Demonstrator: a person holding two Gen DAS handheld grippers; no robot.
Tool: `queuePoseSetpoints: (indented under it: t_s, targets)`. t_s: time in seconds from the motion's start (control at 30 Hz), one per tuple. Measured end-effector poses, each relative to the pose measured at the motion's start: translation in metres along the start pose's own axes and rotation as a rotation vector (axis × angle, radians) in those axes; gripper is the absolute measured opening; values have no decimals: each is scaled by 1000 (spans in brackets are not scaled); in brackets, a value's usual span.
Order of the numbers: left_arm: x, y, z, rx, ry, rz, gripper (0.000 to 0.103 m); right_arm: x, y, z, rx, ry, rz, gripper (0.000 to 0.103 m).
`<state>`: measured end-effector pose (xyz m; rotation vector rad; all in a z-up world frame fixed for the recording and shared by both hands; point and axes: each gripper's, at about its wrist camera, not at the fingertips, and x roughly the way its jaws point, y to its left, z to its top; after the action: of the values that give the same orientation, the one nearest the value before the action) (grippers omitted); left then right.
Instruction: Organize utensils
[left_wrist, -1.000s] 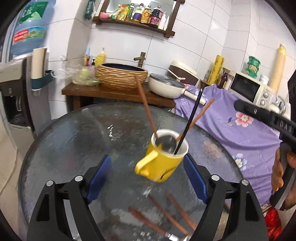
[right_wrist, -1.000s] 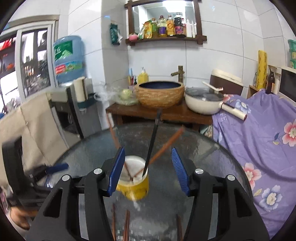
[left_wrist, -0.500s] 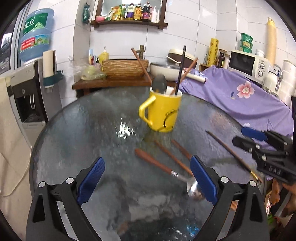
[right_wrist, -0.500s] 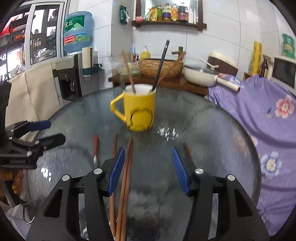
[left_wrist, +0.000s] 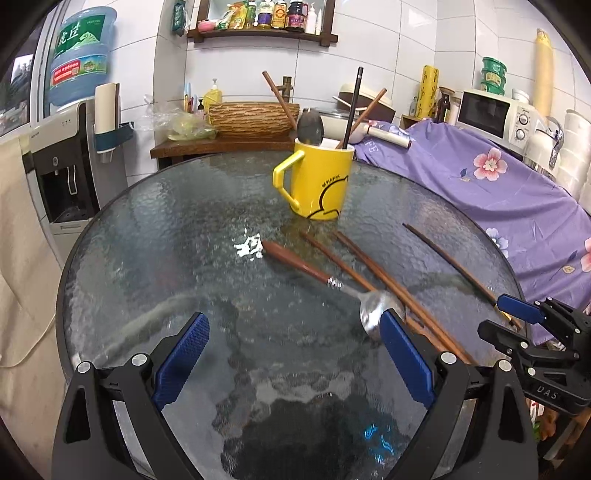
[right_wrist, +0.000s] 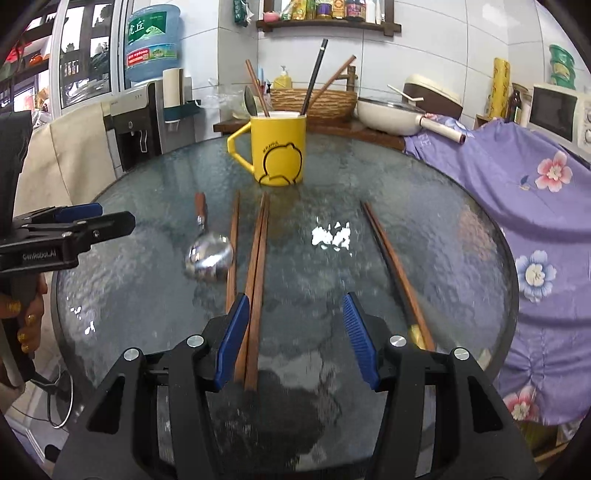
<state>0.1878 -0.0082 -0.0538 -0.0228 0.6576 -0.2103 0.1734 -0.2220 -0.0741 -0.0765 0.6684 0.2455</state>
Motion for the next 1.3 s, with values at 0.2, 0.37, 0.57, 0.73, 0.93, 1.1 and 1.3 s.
queuePoseSetpoints:
  t_s: [0.2,0.37,0.57,0.73,0.93,1.1,1.3]
  targets:
    - [0,-1,-10,12,20,14,91,-2,-1,-19,9,33,11,53]
    - [0,-2,-16,8,35,9,91,-5,0,-26,1,46,7,53]
    - [2,-7,-17,22,41,6,91,-7,3,-32,-14,49,-1,53]
    - [4,-10,-16,32,43,-2,91,-7,2,-33,-12,56,0,52]
    - [11,-17,-11,43,48,-11,91,-4,-1,-34,1,64,9,52]
    - [18,-28,-3,69,39,-10,91,4,2,-29,5,59,16,49]
    - [33,-36,14,38,52,-19,91,11,9,-22,-4,56,25,41]
